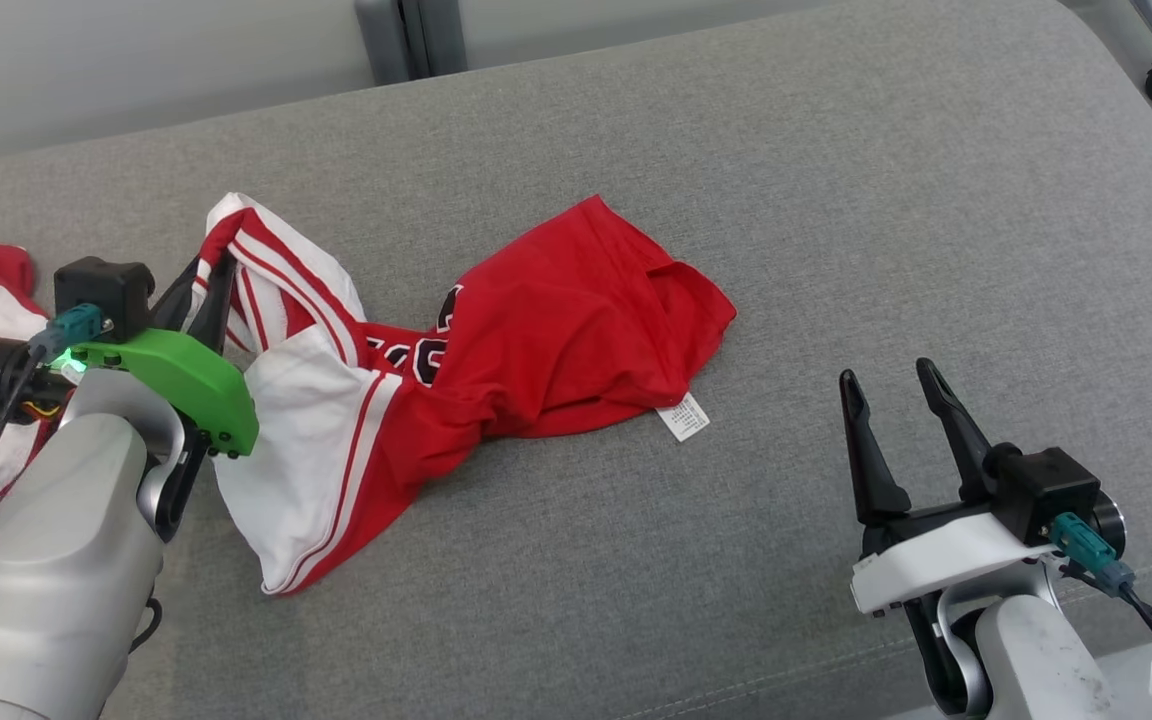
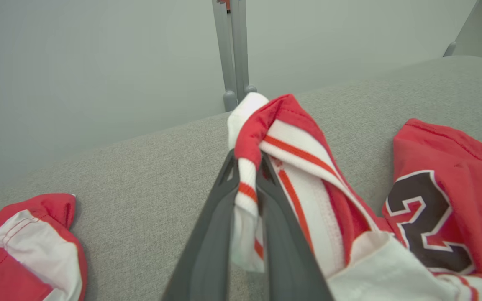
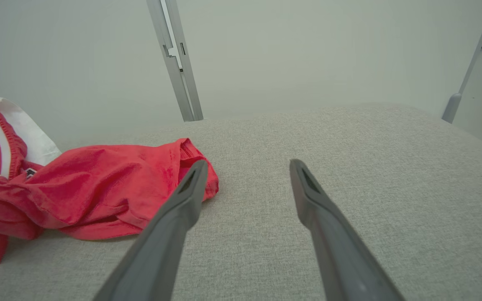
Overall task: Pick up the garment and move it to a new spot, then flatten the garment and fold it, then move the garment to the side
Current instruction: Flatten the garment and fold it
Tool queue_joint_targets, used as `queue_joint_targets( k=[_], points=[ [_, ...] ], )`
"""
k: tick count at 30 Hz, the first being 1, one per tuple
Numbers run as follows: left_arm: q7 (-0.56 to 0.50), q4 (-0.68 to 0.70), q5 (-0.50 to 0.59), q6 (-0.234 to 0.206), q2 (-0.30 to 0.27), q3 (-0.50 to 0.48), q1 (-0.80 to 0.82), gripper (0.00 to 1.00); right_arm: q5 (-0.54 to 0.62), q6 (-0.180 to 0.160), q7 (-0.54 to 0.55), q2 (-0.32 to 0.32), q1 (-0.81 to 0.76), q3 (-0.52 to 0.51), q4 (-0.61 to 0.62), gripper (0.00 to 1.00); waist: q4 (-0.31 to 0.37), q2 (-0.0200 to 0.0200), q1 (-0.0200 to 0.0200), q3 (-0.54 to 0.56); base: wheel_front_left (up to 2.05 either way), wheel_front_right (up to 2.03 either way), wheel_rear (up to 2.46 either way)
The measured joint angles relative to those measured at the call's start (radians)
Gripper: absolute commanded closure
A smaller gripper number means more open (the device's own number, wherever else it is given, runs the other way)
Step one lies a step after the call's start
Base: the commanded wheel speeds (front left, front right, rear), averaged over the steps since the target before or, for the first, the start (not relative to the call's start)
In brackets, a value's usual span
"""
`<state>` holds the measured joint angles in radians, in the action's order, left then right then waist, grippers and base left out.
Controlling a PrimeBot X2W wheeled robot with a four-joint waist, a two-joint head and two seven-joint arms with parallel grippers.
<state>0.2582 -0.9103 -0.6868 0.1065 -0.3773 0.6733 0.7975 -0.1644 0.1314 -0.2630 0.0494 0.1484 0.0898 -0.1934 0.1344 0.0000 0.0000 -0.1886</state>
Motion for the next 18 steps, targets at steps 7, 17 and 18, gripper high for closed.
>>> queue_joint_targets(
  k=[7, 17, 18],
  points=[
    [0.004, -0.003, 0.026, -0.001, 0.015, -0.062, -0.001, 0.00, 0.004, 0.000, 0.000, 0.000, 0.000, -0.002, -0.004, 0.00, 0.008, 0.0000, 0.0000, 0.003, 0.00, 0.00, 0.00],
    [0.004, -0.063, 0.030, 0.013, 0.015, -0.103, -0.091, 0.00, 0.005, 0.000, 0.000, 0.000, -0.013, 0.003, -0.013, 0.00, -0.031, 0.0000, 0.0000, 0.028, 0.00, 0.00, 0.00],
    [-0.009, -0.080, 0.024, 0.015, 0.016, -0.095, -0.098, 0.00, 0.004, 0.000, 0.000, 0.000, -0.013, 0.004, -0.013, 0.00, -0.034, 0.0000, 0.0000, 0.028, 0.00, 0.00, 0.00]
  ],
)
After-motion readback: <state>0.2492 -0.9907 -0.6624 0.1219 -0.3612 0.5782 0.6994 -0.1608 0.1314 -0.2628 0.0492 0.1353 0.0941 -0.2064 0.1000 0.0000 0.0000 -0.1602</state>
